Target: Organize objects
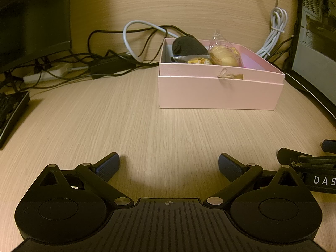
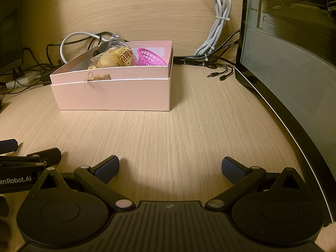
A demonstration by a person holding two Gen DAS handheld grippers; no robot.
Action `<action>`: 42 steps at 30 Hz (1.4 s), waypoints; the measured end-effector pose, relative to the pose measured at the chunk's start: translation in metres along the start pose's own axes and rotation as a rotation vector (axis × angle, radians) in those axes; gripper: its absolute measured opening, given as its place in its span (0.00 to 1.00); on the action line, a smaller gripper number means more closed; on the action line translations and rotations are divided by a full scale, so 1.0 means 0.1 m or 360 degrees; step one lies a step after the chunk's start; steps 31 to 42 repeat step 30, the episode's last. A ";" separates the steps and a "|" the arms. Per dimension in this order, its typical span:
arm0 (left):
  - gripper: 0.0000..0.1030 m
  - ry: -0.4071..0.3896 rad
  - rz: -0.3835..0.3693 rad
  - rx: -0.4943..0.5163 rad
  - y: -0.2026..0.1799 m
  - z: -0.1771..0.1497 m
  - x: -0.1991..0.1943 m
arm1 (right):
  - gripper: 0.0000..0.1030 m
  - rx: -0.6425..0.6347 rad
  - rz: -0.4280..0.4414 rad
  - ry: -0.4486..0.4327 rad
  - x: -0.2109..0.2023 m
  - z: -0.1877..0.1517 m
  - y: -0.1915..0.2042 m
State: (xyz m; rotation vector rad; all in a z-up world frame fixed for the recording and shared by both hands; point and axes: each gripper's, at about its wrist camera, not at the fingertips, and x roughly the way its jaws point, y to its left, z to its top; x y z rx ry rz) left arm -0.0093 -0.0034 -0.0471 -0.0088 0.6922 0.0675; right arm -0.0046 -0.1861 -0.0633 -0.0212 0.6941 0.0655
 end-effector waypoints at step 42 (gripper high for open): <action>0.99 -0.0003 -0.0028 0.0007 0.00 0.01 0.01 | 1.00 0.0000 -0.0001 -0.0001 0.00 -0.01 0.01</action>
